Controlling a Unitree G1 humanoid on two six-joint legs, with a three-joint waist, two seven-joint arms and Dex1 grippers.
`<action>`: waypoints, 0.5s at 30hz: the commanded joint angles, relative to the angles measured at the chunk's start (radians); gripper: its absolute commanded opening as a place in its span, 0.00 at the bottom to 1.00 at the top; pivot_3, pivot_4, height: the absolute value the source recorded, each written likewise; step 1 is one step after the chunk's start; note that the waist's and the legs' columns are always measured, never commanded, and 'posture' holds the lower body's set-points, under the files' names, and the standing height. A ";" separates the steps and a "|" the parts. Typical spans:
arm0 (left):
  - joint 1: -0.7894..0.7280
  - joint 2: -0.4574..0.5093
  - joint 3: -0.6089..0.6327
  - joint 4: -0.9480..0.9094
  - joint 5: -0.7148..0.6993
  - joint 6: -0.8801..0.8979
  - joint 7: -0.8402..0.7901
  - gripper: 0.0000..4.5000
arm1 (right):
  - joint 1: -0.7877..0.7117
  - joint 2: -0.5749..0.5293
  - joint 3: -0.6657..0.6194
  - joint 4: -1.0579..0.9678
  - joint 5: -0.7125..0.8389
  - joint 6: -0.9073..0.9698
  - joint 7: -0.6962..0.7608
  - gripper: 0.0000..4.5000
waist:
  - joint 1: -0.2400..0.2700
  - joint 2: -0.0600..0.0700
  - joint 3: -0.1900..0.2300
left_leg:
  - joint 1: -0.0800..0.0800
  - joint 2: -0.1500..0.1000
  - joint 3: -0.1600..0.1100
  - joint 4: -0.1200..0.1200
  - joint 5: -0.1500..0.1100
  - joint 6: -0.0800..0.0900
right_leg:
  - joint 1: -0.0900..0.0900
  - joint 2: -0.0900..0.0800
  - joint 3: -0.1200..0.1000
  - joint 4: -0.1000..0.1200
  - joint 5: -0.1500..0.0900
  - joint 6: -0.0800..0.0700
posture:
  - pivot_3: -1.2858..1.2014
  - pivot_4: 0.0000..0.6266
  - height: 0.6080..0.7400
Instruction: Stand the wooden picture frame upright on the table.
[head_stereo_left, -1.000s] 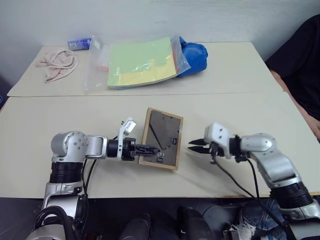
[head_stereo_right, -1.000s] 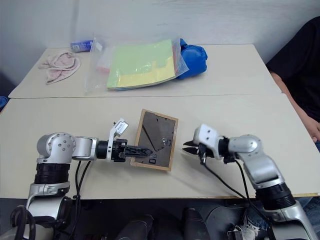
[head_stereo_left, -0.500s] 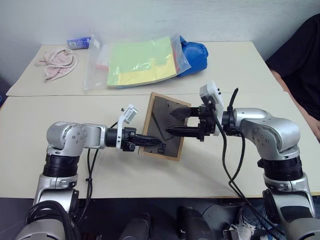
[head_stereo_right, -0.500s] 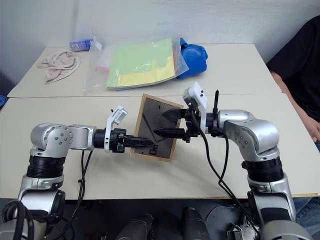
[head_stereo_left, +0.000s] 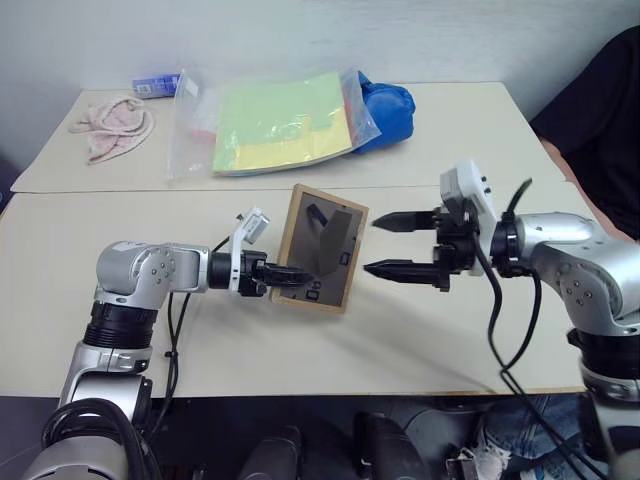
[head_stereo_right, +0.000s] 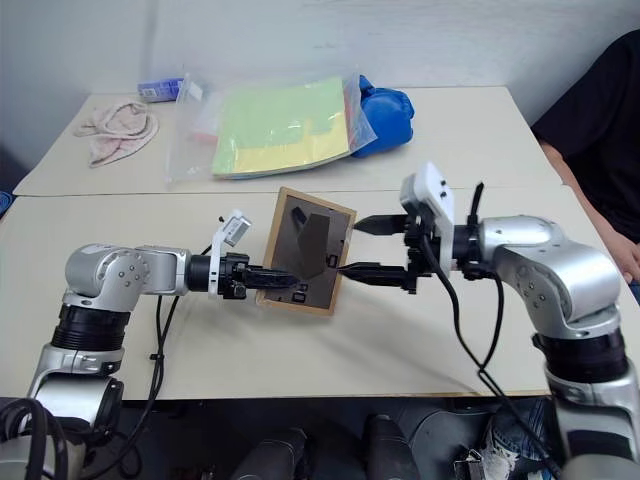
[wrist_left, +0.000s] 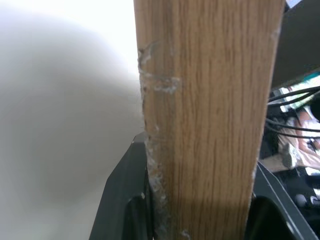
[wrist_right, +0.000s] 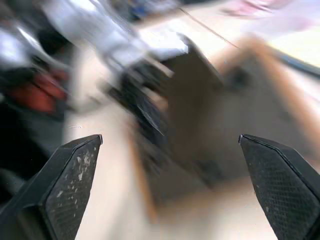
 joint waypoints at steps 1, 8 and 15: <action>-0.038 0.023 0.033 -0.039 -0.024 0.001 -0.034 0.28 | 0.059 -0.055 0.007 0.060 -0.218 -0.392 0.033 1.00 | 0.001 0.000 0.000 | -0.001 0.000 0.000 0.000 0.000 0.000 | -0.001 0.000 0.000 0.000 0.000 0.000 | 0.52 0.24 1.00; -0.068 0.036 0.047 -0.047 -0.058 0.048 -0.064 0.28 | -0.002 -0.005 0.131 0.478 -0.901 -1.591 -0.357 1.00 | -0.018 0.000 0.000 | -0.007 -0.002 0.004 0.002 0.000 0.000 | -0.013 0.000 0.001 0.004 0.000 0.000 | 0.52 0.24 1.00; -0.098 0.018 0.056 -0.054 -0.083 0.078 -0.066 0.28 | -0.211 0.090 0.257 0.724 -1.531 -1.767 -1.071 1.00 | -0.048 0.000 0.000 | -0.006 -0.005 0.002 0.003 0.000 -0.003 | -0.025 0.004 0.002 0.015 -0.001 -0.002 | 0.52 0.24 1.00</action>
